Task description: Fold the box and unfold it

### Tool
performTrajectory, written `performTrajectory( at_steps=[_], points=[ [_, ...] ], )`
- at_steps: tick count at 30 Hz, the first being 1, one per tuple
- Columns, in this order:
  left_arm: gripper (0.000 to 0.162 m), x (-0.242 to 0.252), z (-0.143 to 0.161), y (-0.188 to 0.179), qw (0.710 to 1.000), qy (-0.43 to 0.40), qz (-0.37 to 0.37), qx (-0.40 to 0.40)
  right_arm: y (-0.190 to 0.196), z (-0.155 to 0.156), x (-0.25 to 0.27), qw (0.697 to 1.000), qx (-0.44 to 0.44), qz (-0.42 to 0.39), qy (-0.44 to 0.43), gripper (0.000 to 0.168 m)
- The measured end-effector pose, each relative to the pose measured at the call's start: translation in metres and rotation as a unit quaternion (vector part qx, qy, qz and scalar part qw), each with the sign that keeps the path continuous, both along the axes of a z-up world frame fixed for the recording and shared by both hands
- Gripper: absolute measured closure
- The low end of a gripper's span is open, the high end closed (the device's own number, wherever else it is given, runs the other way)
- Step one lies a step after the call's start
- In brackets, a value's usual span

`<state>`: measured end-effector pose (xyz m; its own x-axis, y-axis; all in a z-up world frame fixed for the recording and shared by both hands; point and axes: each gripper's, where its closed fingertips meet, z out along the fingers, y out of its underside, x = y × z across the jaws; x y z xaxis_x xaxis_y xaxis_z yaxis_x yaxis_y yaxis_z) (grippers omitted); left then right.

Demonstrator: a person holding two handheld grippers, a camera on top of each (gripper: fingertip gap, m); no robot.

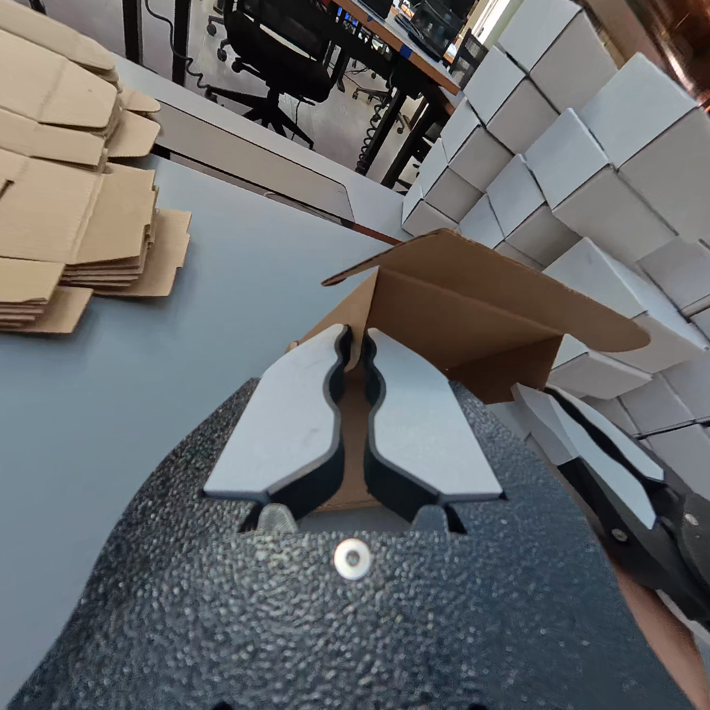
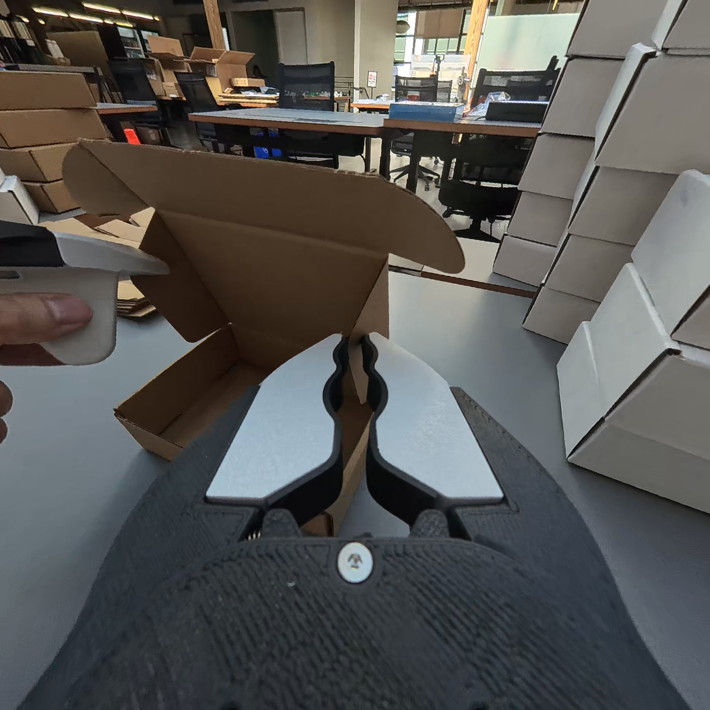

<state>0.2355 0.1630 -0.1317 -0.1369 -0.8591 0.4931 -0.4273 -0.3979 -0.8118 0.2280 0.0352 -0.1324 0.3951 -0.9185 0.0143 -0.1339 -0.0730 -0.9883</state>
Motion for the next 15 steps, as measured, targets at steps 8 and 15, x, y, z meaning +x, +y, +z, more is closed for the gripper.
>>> performTrajectory(
  at_steps=[8, 15],
  points=[
    [0.158, -0.015, -0.016, -0.002, 1.0, -0.014, 0.01, 0.019, 0.0, -0.018, -0.011, 1.0, -0.025, -0.007, 0.003, 0.161],
    [0.16, -0.048, -0.049, -0.005, 0.986, 0.0, -0.01, 0.168, -0.009, -0.05, -0.035, 0.983, -0.155, 0.044, 0.086, 0.161]
  ],
)
